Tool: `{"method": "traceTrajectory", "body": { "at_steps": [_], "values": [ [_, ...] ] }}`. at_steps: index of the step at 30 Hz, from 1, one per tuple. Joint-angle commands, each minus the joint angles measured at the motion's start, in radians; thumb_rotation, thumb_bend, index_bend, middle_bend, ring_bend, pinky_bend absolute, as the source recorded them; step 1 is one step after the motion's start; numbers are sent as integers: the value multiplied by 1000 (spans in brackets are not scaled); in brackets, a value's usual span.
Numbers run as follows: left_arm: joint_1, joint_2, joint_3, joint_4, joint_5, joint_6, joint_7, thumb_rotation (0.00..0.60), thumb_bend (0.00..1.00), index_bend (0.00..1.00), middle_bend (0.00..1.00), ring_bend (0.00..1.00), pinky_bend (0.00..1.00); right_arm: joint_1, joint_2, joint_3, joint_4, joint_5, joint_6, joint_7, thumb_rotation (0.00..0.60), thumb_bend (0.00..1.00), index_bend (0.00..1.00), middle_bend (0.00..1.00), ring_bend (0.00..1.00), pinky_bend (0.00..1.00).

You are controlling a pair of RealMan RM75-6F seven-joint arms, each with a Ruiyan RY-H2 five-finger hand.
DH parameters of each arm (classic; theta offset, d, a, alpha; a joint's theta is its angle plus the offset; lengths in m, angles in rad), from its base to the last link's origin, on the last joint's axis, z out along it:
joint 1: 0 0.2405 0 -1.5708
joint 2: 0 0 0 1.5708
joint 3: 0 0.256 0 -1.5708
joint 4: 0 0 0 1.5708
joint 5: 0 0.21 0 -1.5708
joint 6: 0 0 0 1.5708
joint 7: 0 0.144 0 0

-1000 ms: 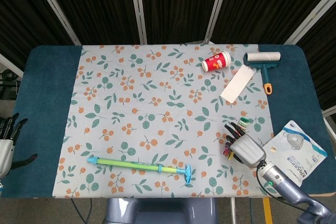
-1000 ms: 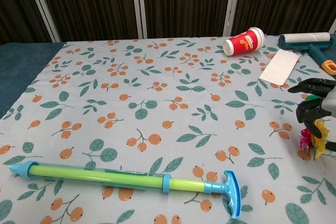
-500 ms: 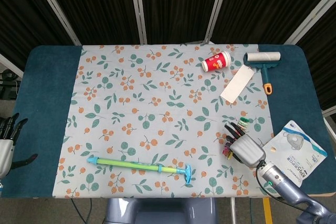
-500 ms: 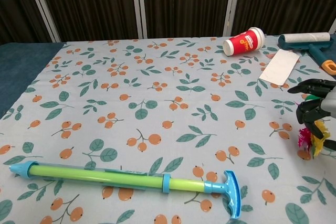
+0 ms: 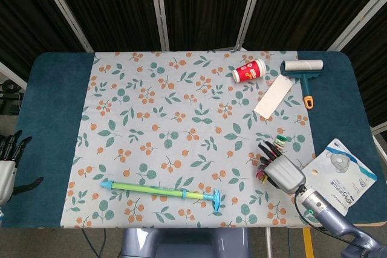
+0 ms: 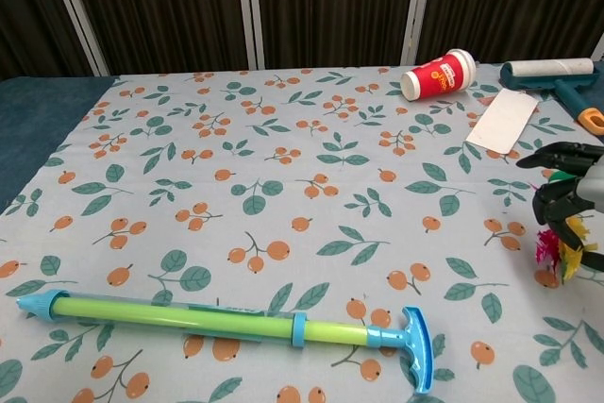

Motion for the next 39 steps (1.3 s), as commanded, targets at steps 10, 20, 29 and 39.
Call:
{"method": "traceTrajectory", "body": {
  "at_steps": [10,20,29,39],
  "values": [
    [0,1,0,-1,0,-1,-1,551,145,111,0,0,0,-1,26,37,-48,18,50,16,600,334,630,352,9,0],
    [-1,1,0,-1,0,-2,-1,555,143,111,0,0,0,4,64,127,-103,97,97,54,600,339,646,363,10,0],
    [-1,2,1,-1,0,-2,-2,556,144,111,0,0,0,6,101,215,-146,218,93,95,600,342,646,364,11,0],
    [-1,2,1,-2,0,-2,-1,554,144,112,0,0,0,1,91,253,-124,283,97,83,600,346,645,365,11,0]
  ]
}}
